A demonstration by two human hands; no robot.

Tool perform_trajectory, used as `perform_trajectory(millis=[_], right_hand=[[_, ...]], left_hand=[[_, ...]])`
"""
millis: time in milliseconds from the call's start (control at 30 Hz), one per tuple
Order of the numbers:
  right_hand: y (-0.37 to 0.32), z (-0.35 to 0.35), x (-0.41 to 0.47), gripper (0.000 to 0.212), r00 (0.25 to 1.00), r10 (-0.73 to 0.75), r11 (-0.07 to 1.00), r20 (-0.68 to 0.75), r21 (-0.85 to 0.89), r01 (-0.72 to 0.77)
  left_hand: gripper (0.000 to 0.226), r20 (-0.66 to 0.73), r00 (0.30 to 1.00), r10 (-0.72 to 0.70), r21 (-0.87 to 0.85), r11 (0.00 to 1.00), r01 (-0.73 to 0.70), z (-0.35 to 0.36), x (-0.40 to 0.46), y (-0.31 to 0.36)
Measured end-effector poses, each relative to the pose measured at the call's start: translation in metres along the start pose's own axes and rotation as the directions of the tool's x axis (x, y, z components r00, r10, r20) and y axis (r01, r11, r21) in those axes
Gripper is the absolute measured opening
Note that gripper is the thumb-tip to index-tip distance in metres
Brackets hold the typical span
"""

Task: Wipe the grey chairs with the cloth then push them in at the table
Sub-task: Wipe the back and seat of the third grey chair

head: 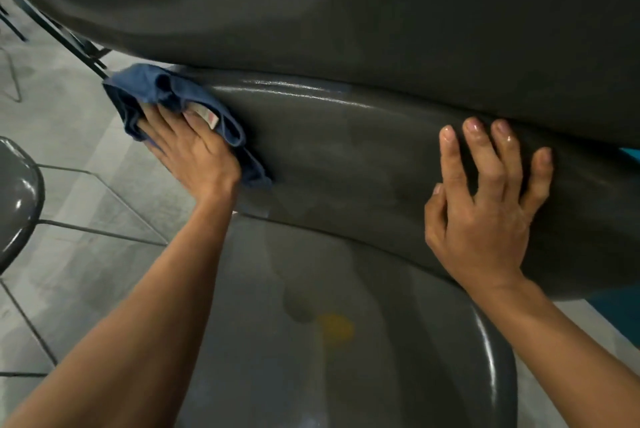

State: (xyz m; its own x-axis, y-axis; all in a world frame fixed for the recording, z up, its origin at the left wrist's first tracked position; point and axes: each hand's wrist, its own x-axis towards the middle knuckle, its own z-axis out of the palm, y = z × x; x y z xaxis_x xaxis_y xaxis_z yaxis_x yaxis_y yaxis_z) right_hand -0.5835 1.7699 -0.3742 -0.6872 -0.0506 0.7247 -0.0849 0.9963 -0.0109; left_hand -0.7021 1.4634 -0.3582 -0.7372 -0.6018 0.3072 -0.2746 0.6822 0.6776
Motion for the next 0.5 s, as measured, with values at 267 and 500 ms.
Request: perform_trajectory(millis=[267, 500], right_hand=[[-0.002, 0.002, -0.001, 0.066, 1.000, 0.015, 1.000, 0.006, -0.013, -0.015], [0.003, 0.003, -0.002, 0.066, 1.000, 0.001, 1.000, 0.013, -0.016, -0.001]], left_hand=[[0.064, 0.136, 0.895, 0.424, 0.026, 0.902, -0.431, 0.009, -0.055, 0.015], [0.069, -0.106, 0.990, 0.092, -0.105, 0.989, -0.103, 0.018, -0.013, 0.000]])
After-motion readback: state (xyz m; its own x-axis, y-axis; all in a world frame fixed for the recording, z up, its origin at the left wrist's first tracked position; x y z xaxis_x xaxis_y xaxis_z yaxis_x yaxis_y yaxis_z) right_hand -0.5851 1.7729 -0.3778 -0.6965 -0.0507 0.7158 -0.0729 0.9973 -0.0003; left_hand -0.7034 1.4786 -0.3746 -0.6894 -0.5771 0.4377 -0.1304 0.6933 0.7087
